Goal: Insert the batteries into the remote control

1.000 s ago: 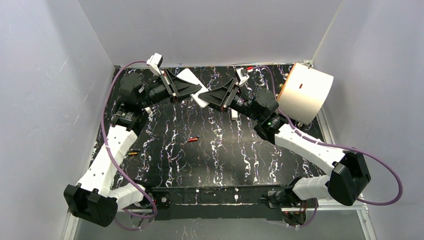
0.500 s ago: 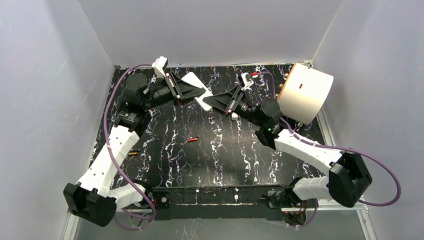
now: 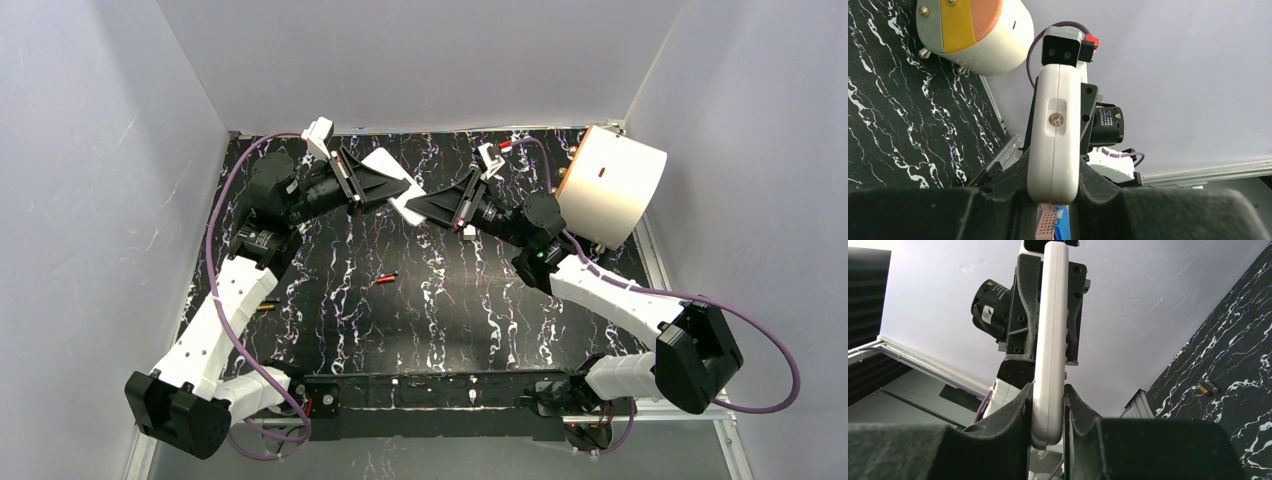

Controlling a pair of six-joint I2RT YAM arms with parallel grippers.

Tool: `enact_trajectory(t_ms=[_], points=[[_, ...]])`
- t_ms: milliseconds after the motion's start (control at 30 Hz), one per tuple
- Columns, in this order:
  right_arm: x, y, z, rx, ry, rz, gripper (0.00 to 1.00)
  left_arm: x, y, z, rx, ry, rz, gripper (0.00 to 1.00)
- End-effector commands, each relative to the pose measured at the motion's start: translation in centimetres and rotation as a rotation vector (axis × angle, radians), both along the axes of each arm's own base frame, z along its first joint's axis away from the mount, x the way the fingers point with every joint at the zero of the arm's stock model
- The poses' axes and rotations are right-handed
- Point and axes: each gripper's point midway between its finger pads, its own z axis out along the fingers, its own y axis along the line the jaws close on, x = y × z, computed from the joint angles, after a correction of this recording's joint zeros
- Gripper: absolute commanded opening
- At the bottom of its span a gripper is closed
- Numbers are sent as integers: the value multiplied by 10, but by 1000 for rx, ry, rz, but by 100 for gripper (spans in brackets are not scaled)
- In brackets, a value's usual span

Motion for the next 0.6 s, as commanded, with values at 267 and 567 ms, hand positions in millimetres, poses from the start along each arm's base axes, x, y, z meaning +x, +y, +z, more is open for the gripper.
enact_trajectory(t_ms=[267, 567], points=[[40, 21, -37, -141, 300, -3, 32, 23, 26, 27, -51, -125, 170, 0], [45, 19, -48, -168, 390, -35, 69, 32, 28, 3, -18, -94, 201, 0]])
